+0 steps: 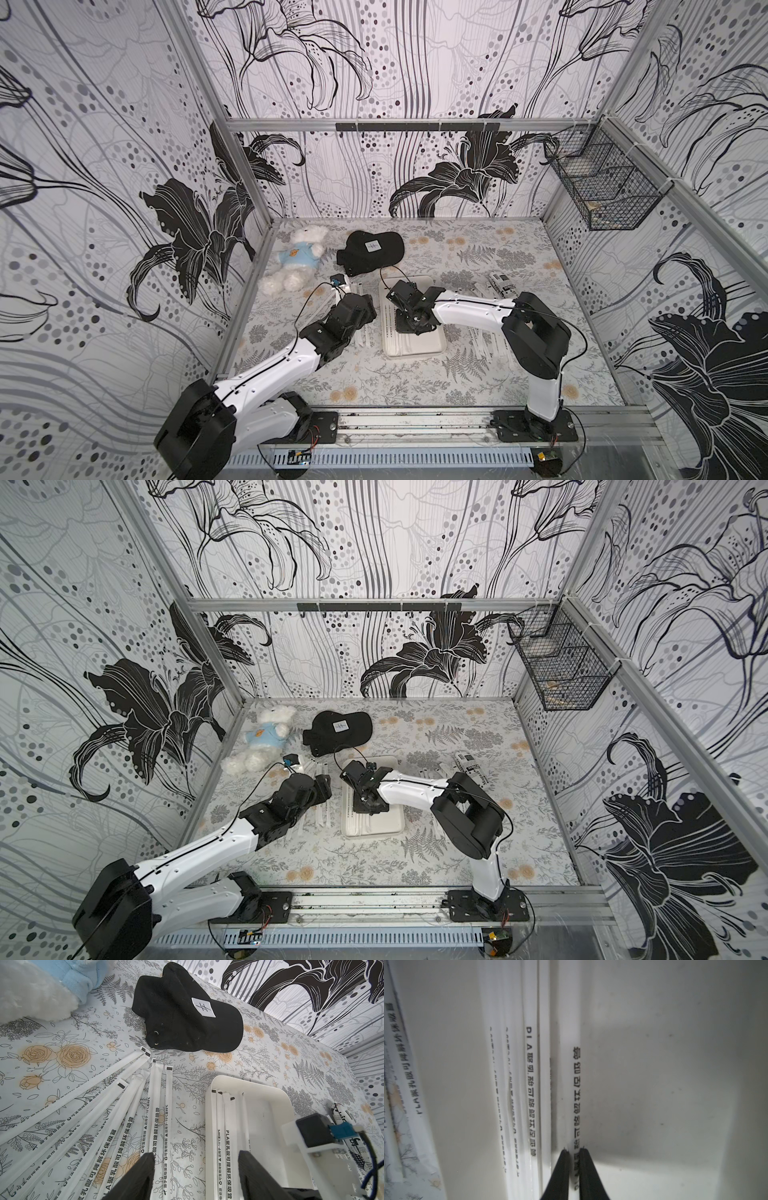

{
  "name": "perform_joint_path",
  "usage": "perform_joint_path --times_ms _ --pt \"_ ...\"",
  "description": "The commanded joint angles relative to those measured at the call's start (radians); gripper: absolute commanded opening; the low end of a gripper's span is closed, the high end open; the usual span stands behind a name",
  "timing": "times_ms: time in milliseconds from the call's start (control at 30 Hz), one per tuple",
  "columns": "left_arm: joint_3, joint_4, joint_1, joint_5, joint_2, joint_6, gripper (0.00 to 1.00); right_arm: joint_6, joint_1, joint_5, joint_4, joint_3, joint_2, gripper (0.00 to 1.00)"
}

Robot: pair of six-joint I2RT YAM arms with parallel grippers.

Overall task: Put the straws into the storage box
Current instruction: Place the straw in the storage box.

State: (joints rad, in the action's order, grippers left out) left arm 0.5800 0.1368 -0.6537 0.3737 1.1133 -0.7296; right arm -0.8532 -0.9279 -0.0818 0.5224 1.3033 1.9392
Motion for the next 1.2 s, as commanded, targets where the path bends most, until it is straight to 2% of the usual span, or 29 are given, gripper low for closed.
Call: perform_joint_path --times_ms 0,433,733,900,967,1100,1167 --pt "-0.016 -0.019 0.007 -0.009 -0.001 -0.007 0.69 -0.015 -0.009 0.019 0.015 0.03 0.029 0.15" --pt "-0.026 -0.016 0.023 -0.017 -0.006 -0.001 0.67 -0.003 -0.008 0.013 0.026 0.039 0.032 0.21" --pt "-0.035 -0.02 0.091 -0.084 0.01 0.027 0.55 0.005 -0.008 0.008 0.047 0.073 -0.013 0.27" --pt "-0.003 -0.003 0.26 -0.302 0.092 0.046 0.5 0.03 0.016 -0.036 0.055 0.097 -0.075 0.29" --pt "0.022 0.008 0.298 -0.354 0.142 0.063 0.48 0.041 0.033 -0.05 0.037 0.082 -0.097 0.29" --pt "0.106 0.059 0.296 -0.35 0.234 0.118 0.46 0.049 0.07 -0.043 0.006 0.035 -0.129 0.29" --pt "0.142 0.077 0.268 -0.303 0.27 0.134 0.46 0.052 0.08 -0.043 -0.002 0.016 -0.141 0.29"
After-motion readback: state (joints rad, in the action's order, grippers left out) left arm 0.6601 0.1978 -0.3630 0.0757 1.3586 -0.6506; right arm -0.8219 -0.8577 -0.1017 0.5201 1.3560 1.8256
